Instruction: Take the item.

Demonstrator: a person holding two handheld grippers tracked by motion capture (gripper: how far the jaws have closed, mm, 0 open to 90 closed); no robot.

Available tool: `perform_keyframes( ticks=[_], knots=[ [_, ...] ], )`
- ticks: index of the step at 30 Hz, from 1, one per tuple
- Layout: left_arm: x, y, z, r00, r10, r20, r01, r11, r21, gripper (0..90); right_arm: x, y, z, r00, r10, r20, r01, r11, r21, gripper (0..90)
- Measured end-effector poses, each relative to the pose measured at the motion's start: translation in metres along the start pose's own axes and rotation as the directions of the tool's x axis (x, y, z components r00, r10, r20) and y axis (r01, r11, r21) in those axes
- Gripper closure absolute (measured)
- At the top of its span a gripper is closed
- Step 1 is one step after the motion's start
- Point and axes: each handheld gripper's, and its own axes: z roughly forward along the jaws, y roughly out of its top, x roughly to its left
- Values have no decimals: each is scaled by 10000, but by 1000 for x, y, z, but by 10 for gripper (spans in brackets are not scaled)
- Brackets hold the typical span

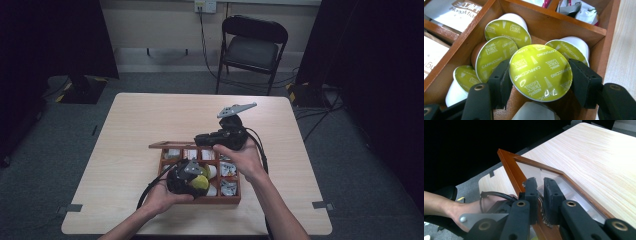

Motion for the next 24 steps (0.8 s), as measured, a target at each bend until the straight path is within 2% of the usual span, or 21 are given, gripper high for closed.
perform_keyframes(
  ticks=[3, 4, 7, 8, 9, 10, 13, 19, 22, 24],
  knots=[
    [-2, 1, -3, 10000, -51, 69, 53, 9996, -288, 388, 0, 0, 0, 10000, 1, 1, -1, 10000, 0, 821],
    [-3, 1, -4, 10000, 66, 44, -64, 9995, -319, 388, 0, 0, 0, 10000, -4, 3, 4, 10000, 0, 821],
    [-5, 1, -6, 10000, 13, 40, -12, 9991, -430, 388, 0, 0, 0, 10000, -14, 5, 14, 10000, -3, 821],
    [-4, 1, -8, 9999, 125, 30, -124, 9992, -390, 388, 0, 0, 0, 10000, -14, 5, 14, 10000, -3, 821],
    [-5, 1, -9, 9999, 0, 110, 6, 9986, -525, 388, 0, 0, 0, 10000, -13, 5, 13, 10000, 1, 821],
    [-5, 1, -10, 10000, 3, -14, -4, 9987, -507, 389, 0, 0, 0, 10000, -14, 7, 14, 10000, -1, 821],
    [-5, 1, -12, 9999, -107, 46, 110, 9974, -712, 388, 0, 0, 0, 10000, -10, -1, 10, 10000, -6, 821],
    [-7, -3, -25, 9997, -11, 227, 31, 9961, -881, 389, 0, 0, 0, 10000, -15, 3, 15, 10000, -2, 821],
    [-8, -6, -32, 9998, -65, 192, 86, 9938, -1112, 388, 0, 0, 0, 10000, -10, 10, 10, 10000, 1, 821],
    [-7, -8, -35, 9999, -30, 163, 48, 9941, -1079, 388, 0, 0, 0, 10000, -9, 6, 9, 10000, -2, 821]
  ],
)
